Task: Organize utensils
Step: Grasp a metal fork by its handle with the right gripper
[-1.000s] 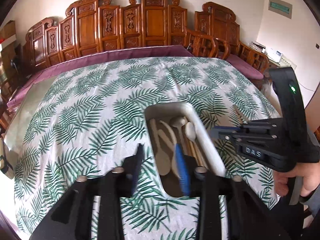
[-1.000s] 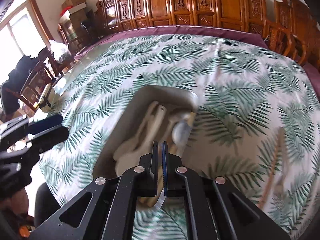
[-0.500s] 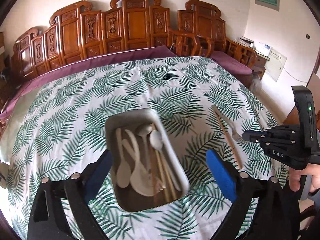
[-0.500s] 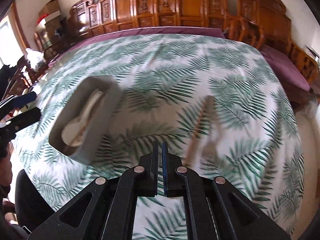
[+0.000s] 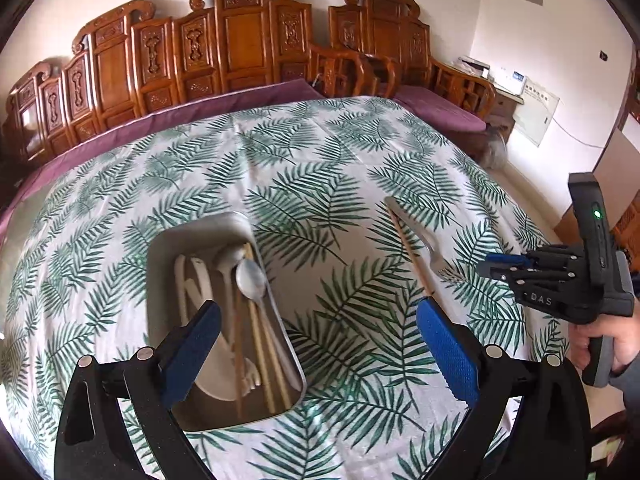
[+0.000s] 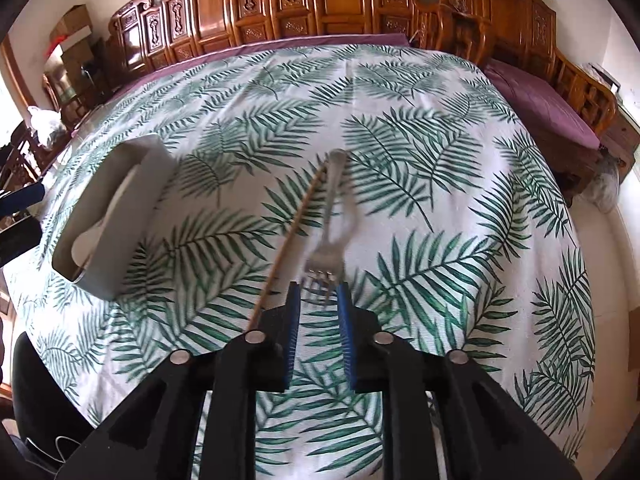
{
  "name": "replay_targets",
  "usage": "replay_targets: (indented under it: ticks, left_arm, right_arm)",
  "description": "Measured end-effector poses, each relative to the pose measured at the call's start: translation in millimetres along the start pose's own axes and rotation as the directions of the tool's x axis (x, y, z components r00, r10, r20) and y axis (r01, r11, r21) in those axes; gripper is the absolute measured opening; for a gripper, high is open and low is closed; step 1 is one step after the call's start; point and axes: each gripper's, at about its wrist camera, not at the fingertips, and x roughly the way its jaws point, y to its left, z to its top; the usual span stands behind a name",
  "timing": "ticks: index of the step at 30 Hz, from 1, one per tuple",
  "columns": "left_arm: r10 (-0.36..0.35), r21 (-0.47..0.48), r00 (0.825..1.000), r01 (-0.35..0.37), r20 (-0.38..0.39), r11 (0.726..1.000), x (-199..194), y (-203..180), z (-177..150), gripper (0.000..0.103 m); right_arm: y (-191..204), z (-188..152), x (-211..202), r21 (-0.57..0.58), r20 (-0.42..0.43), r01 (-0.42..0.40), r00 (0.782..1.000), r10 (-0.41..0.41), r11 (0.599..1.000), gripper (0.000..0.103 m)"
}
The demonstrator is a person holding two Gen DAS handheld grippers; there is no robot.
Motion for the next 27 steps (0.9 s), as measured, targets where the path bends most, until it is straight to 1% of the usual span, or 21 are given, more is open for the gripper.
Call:
replay_targets:
  ticks: [6, 13, 17, 22, 24, 25, 26, 27]
  left_arm:
    - [-0.008, 0.013, 1.0, 0.008, -0.029, 1.0, 13, -12, -4, 0.094]
    - [-0.026, 0.03, 0.994, 0.029, -0.102, 0.999, 32, -25, -8, 0.094]
    - [-0.043, 0.031, 0.99, 0.047, -0.133, 0.998, 39, -32, -8, 0.095]
    - [-0.045, 0.043, 0.986, 0.052, -0.161, 0.998, 47, -40, -8, 0.095]
    - [-0.045, 0.044, 0.984, 0.053, -0.174, 0.998, 52, -42, -9, 0.095]
    - [-0.043, 0.046, 0.982, 0.052, -0.184, 0.998, 54, -44, -9, 0.095]
    - [-0.042, 0.046, 0.98, 0.052, -0.194, 0.998, 57, -45, -10, 0.095]
    - [-0.043, 0.046, 0.978, 0.053, -0.206, 0.998, 61, -47, -10, 0.095]
  right_arm:
    - [-7, 9, 21, -0.025, -0.032, 0.006, 0.999, -0.007, 1.0, 0.021]
    - [-1, 37, 48, -0.067, -0.046, -0.017, 0.999, 0.014, 0.998, 0.022]
    - [-1, 51, 68, -0.072, -0.072, -0.02, 0.997, 0.015, 0.997, 0.022]
    - [3, 53, 83, -0.11, -0.103, -0.018, 0.995, 0.006, 0.994, 0.021]
    - [3, 53, 84, -0.132, -0.098, -0.014, 0.995, 0.001, 0.991, 0.019]
    - [3, 53, 83, -0.134, -0.099, -0.014, 0.995, 0.001, 0.991, 0.016]
    - [2, 52, 82, -0.138, -0.099, -0.009, 0.995, -0.004, 0.99, 0.011]
    - [1, 51, 80, -0.142, -0.099, -0.002, 0.995, -0.012, 0.99, 0.01]
